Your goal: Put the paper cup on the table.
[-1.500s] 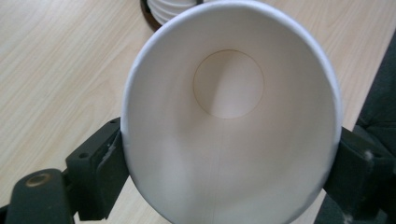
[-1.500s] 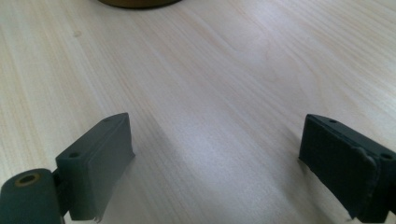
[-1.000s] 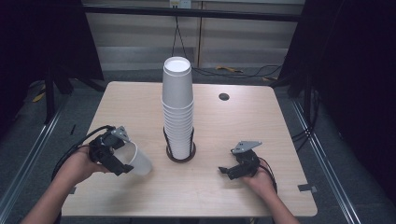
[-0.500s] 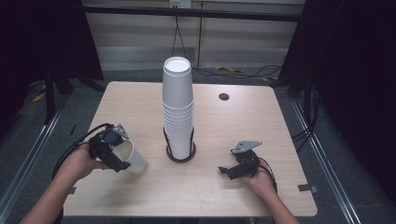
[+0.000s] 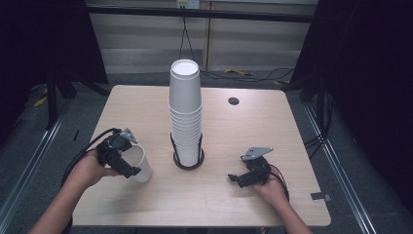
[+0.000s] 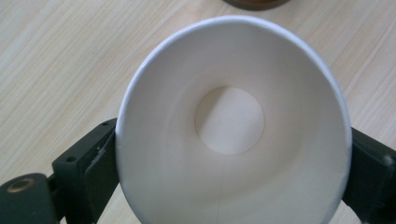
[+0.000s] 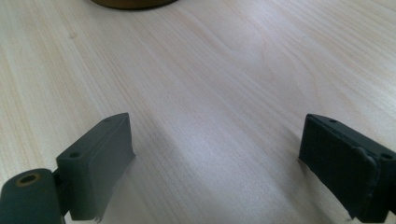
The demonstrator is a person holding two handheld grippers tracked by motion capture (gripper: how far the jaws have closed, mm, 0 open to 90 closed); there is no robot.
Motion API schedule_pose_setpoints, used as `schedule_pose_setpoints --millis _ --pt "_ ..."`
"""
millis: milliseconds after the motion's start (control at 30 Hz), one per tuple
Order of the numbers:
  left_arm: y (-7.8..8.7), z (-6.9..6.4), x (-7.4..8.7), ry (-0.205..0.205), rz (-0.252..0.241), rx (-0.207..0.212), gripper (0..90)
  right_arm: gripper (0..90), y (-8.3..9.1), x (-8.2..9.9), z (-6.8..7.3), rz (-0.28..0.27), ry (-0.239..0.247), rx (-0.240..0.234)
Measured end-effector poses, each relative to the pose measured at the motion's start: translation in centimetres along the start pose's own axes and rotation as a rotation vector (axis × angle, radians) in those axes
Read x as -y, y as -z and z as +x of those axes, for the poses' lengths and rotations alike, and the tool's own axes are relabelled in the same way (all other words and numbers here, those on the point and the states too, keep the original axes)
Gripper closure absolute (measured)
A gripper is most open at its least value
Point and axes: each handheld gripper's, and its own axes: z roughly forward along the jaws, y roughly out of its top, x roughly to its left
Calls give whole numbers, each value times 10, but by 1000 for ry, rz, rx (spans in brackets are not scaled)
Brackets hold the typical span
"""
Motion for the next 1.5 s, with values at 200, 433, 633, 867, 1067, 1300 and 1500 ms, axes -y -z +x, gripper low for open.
schedule_pose_setpoints --millis 200,433,633,867,1067,1300,1500 --pt "-4 -1 0 1 -15 33 67 91 0 0 0 0 0 0" --pt "-3 -1 2 30 -85 64 21 91 0 0 0 0 0 0" --pt "-5 0 7 33 -100 80 21 91 0 0 0 1 0 -1" --pt "-4 -1 18 55 -143 79 21 91 0 0 0 1 0 -1" --pt "-2 0 26 67 -177 77 21 91 0 0 0 0 0 0" --pt "-5 0 38 90 -228 83 21 91 0 0 0 1 0 -1" --pt "-8 -1 45 90 -243 75 24 91 0 0 0 1 0 -1"
